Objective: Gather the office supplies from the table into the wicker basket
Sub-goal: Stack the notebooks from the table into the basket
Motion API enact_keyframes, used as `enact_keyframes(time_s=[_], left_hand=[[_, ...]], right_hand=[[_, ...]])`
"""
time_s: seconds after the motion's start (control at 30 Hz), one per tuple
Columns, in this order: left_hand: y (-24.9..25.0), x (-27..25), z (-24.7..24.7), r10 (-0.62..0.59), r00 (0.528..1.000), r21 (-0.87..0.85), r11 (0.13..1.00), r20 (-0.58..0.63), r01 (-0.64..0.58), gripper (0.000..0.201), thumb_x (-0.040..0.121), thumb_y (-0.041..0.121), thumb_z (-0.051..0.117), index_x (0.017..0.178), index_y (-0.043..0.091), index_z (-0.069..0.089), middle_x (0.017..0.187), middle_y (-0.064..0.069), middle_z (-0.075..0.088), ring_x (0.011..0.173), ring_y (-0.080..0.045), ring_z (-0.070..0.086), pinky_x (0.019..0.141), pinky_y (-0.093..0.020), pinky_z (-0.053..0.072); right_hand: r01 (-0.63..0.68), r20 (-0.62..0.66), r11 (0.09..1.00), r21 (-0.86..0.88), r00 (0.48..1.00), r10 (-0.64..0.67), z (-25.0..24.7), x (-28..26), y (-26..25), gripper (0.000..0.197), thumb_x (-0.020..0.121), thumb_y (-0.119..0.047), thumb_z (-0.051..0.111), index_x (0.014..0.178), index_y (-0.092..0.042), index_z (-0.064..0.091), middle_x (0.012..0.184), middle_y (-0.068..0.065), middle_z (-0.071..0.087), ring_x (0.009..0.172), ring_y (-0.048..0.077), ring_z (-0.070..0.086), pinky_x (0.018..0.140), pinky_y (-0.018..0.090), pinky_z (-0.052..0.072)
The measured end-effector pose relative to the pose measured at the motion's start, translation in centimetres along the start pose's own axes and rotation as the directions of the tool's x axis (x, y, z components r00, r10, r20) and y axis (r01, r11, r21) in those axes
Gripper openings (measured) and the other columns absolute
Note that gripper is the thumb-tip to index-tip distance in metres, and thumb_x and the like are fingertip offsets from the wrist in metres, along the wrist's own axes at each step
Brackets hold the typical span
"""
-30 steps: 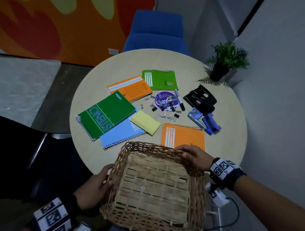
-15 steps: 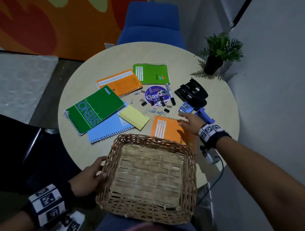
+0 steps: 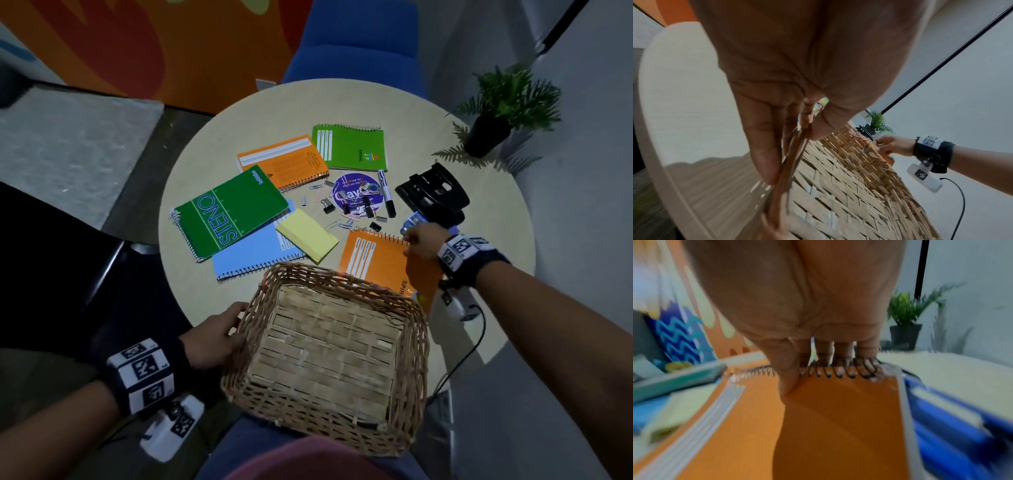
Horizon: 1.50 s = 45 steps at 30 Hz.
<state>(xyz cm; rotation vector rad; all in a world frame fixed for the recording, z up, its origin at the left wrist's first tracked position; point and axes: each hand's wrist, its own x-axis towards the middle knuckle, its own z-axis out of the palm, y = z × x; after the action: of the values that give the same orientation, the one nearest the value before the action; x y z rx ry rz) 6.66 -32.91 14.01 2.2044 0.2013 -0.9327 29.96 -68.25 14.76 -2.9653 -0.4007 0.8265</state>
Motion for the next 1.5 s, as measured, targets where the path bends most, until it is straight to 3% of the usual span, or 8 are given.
enact_keyframes(time_s=[0.27, 0.47, 0.57, 0.67, 0.77, 1.13, 1.27, 1.5], left_hand=[[3.1, -1.8, -2.6, 0.235, 0.948, 0.569, 0.819, -0.213, -0.075, 0.057, 0.091, 0.041, 0.052, 0.141, 0.019, 0.034, 0.13, -0.006, 0.057, 0.111, -0.025, 0.061, 0.089, -0.036, 0.051], [11.2, -0.6, -2.8, 0.397, 0.916, -0.064, 0.915, -0.053, -0.399, 0.042, 0.092, 0.044, 0.049, 0.13, 0.025, 0.047, 0.116, 0.011, 0.062, 0.101, -0.007, 0.063, 0.088, -0.024, 0.051], [11.1, 1.7, -0.7, 0.351, 0.935, -0.34, 0.886, 0.046, -0.316, 0.043, 0.091, 0.054, 0.043, 0.127, 0.031, 0.049, 0.119, 0.0, 0.066, 0.106, -0.019, 0.064, 0.094, -0.04, 0.051], [9.4, 3.7, 1.5, 0.313, 0.949, -0.126, 0.944, 0.04, -0.306, 0.026, 0.093, 0.032, 0.05, 0.113, 0.019, 0.057, 0.103, -0.014, 0.068, 0.093, -0.029, 0.064, 0.09, -0.048, 0.051], [7.9, 5.0, 3.6, 0.26, 0.958, 0.022, 0.964, 0.121, -0.264, 0.02, 0.094, 0.02, 0.051, 0.113, 0.016, 0.057, 0.108, -0.005, 0.068, 0.096, -0.02, 0.064, 0.091, -0.042, 0.052], [8.1, 7.5, 5.9, 0.074, 0.986, 0.293, 0.949, 0.148, -0.115, 0.018, 0.096, 0.02, 0.049, 0.104, 0.007, 0.057, 0.113, -0.013, 0.064, 0.089, -0.021, 0.055, 0.08, -0.028, 0.042], [8.7, 8.0, 6.4, 0.049, 0.99, 0.41, 0.907, 0.13, -0.098, 0.027, 0.094, 0.026, 0.053, 0.109, 0.005, 0.062, 0.113, -0.011, 0.065, 0.102, -0.026, 0.061, 0.086, -0.032, 0.046], [9.1, 7.8, 6.9, 0.044, 0.995, 0.312, 0.948, 0.086, -0.069, 0.061, 0.08, 0.025, 0.072, 0.127, 0.019, 0.034, 0.121, -0.009, 0.059, 0.109, -0.028, 0.06, 0.089, -0.038, 0.049]], right_hand=[[0.122, -0.403, 0.974, 0.191, 0.915, -0.036, -8.6, -12.7, -1.5, 0.014, 0.088, -0.019, 0.063, 0.101, -0.015, 0.061, 0.096, 0.009, 0.067, 0.086, 0.03, 0.059, 0.073, 0.038, 0.044], [0.088, -0.119, 0.312, 0.946, 0.989, 0.083, -3.3, -18.6, -5.3, 0.019, 0.088, 0.005, 0.056, 0.094, -0.013, 0.055, 0.079, -0.003, 0.072, 0.07, 0.008, 0.067, 0.059, 0.023, 0.054], [-0.113, 0.096, 0.236, 0.965, 0.992, 0.082, 2.0, -19.7, -6.8, 0.03, 0.083, 0.013, 0.058, 0.107, -0.004, 0.053, 0.092, 0.014, 0.073, 0.077, 0.017, 0.071, 0.065, 0.026, 0.06], [-0.162, 0.099, 0.494, 0.854, 0.984, 0.151, 7.3, -19.8, -6.7, 0.037, 0.079, -0.001, 0.069, 0.109, -0.019, 0.056, 0.098, 0.028, 0.067, 0.082, 0.022, 0.068, 0.077, 0.035, 0.058], [-0.202, 0.089, 0.772, 0.602, 0.978, 0.186, 10.1, -19.7, -6.8, 0.041, 0.081, -0.023, 0.068, 0.119, -0.027, 0.051, 0.115, 0.008, 0.067, 0.101, 0.023, 0.064, 0.088, 0.036, 0.051], [-0.203, 0.184, 0.772, 0.602, 0.976, 0.113, 12.4, -17.9, -7.9, 0.09, 0.081, -0.022, 0.064, 0.148, -0.017, 0.005, 0.139, 0.001, 0.049, 0.123, 0.02, 0.051, 0.106, 0.037, 0.043], [-0.244, 0.171, 0.908, 0.341, 0.966, 0.195, 13.3, -17.3, -8.4, 0.102, 0.084, -0.017, 0.06, 0.147, -0.022, -0.02, 0.119, 0.007, 0.063, 0.1, 0.024, 0.064, 0.085, 0.038, 0.053], [-0.119, 0.124, 0.982, -0.148, 0.983, 0.138, 12.4, -16.5, -9.7, 0.087, 0.086, -0.024, 0.062, 0.149, -0.013, 0.004, 0.135, 0.011, 0.045, 0.111, 0.029, 0.057, 0.084, 0.041, 0.051]])
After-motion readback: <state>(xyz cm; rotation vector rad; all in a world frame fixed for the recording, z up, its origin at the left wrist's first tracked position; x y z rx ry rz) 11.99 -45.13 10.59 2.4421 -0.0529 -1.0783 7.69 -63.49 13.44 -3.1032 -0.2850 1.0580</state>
